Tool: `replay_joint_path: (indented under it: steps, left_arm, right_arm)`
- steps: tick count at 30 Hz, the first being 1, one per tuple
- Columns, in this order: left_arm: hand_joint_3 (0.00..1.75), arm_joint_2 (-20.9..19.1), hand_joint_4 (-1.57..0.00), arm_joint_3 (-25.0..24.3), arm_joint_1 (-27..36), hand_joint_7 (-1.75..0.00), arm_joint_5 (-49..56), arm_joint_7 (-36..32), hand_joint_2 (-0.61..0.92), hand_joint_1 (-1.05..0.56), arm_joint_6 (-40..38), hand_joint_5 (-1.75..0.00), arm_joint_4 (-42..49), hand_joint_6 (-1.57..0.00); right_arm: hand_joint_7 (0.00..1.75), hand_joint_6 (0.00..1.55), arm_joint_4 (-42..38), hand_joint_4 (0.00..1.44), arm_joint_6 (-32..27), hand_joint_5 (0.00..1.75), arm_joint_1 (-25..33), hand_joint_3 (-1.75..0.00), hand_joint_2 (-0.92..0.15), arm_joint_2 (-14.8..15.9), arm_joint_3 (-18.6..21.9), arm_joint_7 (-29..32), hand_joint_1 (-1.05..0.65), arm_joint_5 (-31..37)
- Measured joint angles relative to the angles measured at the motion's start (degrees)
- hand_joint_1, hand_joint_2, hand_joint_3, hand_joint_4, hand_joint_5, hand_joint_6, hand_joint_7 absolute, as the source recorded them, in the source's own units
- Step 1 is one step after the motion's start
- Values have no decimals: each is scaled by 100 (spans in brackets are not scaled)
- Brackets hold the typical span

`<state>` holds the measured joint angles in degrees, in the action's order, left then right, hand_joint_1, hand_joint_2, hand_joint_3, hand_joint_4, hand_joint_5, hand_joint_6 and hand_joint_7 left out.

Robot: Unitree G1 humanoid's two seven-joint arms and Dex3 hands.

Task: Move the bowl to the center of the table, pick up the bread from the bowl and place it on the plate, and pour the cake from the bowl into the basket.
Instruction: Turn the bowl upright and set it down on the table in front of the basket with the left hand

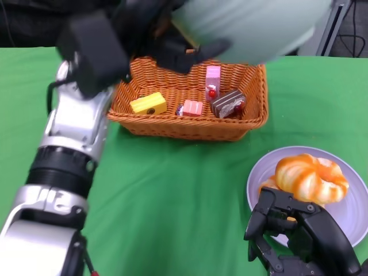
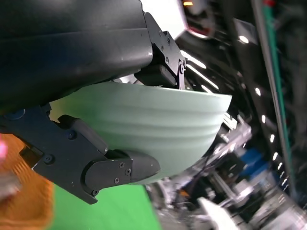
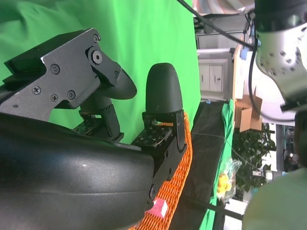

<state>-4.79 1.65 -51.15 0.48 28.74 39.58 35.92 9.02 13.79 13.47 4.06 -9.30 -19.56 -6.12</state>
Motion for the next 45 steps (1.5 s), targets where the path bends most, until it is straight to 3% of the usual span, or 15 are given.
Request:
replay_joint_path:
  steps: [7, 10, 15, 18, 24, 29, 34, 38, 41, 45]
  left_arm:
    - [80, -799, -69, 88, 109, -149, 1586, -1008, 65, -31, 2061, -175, 289, -62]
    - [77, -1086, -70, 54, 212, -135, 2088, -1528, 67, -31, 2731, -175, 424, -69]
    - [81, -1394, -73, -125, 527, -135, 2976, -2432, 68, -32, 3324, -175, 462, -72]
    - [67, -1605, -77, -270, 783, -128, 3471, -2936, 77, -37, 3646, -162, 407, -75]
    - [63, -2046, -81, -429, 1366, -108, 4121, -3588, 73, -33, 4159, -161, 344, -87]
    - [53, -2315, -77, -557, 2077, -93, 4417, -3998, 70, -25, 4383, -172, 363, -94]
    - [17, -2467, -79, -648, 2758, -74, 4887, -4375, 89, -27, 4501, -164, 316, -103]
    - [12, -2495, -77, -669, 3180, -76, 5279, -4774, 91, -28, 4517, -167, 200, -100]
    - [13, -2552, -81, -607, 3485, -88, 5588, -5067, 92, -28, 4470, -153, 189, -93]
    - [15, -2661, -83, -398, 3661, -90, 5911, -5541, 92, -31, 4363, -145, 180, -91]
  right_arm:
    - [148, 71, 75, 74, -56, 165, 14, -116, -58, 18, -2, 69, 1, 13]
    - [148, 71, 79, 74, -56, 165, 15, -116, -58, 43, -2, 69, 1, 13]
    - [149, 71, 84, 74, -58, 165, 22, -117, -57, 75, 0, 71, 1, 4]
    - [149, 71, 81, 74, -50, 165, 23, -117, -57, 83, 2, 60, 0, -12]
    - [148, 71, 61, 74, -45, 166, 18, -117, -57, 88, 2, 41, 0, -25]
    - [146, 71, 51, 74, -46, 165, 16, -116, -57, 88, 8, 48, -1, -21]
    - [145, 71, 51, 75, -45, 166, 18, -116, -57, 87, 7, 64, -1, -17]
    - [145, 72, 51, 75, -46, 166, 14, -116, -57, 86, 0, 65, 0, -18]
    - [145, 72, 51, 74, -50, 166, 18, -117, -57, 85, 0, 84, 0, -21]
    - [145, 72, 50, 74, -48, 167, 2, -118, -57, 81, -10, 86, 1, -27]
